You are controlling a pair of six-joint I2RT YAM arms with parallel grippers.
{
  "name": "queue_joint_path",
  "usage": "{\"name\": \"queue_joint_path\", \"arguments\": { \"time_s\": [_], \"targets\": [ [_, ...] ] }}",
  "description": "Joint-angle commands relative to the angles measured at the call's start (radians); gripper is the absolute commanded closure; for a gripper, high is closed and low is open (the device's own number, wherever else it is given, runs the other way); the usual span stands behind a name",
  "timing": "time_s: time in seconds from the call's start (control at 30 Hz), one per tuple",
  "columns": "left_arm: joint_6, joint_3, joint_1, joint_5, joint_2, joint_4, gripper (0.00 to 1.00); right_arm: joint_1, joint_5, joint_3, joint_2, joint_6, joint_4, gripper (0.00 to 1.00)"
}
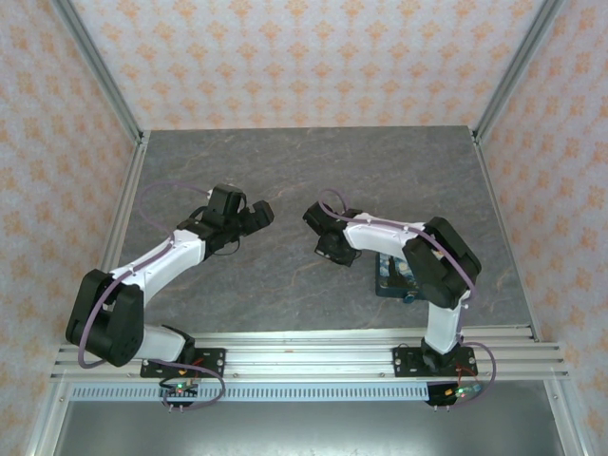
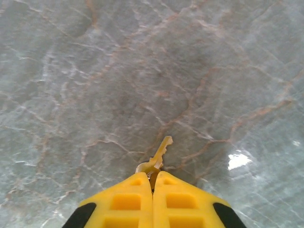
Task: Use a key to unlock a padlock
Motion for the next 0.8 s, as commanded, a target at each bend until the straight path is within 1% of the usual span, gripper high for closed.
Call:
{"name": "queue_joint_path", "arguments": {
  "time_s": [0.0,0.13,0.23,0.37,0.43,0.53,0.7,0.77],
  "targets": [
    [-0.033,-0.004,-0.002,0.051,-0.029,0.016,0.0,0.01,-0.047,-0.067,0.015,-0.037,0.102,1.0],
    [-0.071,-0.019,-0.002,0.102,-0.053,0.014,0.0,0.009,-0.087,-0.173,-0.071,-0.066,0.245,1.0],
    [-0.117,-0.035,-0.002,0.143,-0.062,0.024,0.0,0.008,-0.098,-0.266,-0.164,-0.092,0.362,1.0],
    [-0.181,-0.069,-0.002,0.179,-0.072,0.067,0.0,-0.011,-0.137,-0.365,-0.257,-0.121,0.491,1.0],
    [-0.204,-0.087,-0.002,0.19,-0.075,0.09,0.0,-0.032,-0.189,-0.414,-0.286,-0.156,0.584,1.0],
    [-0.22,-0.097,-0.002,0.205,-0.072,0.103,0.0,-0.068,-0.25,-0.458,-0.315,-0.203,0.661,1.0],
    [-0.237,-0.098,-0.012,0.241,-0.048,0.13,0.0,-0.12,-0.375,-0.52,-0.348,-0.226,0.801,1.0],
    [-0.244,-0.094,-0.023,0.256,-0.027,0.147,0.0,-0.126,-0.405,-0.534,-0.355,-0.238,0.842,1.0]
  ]
}}
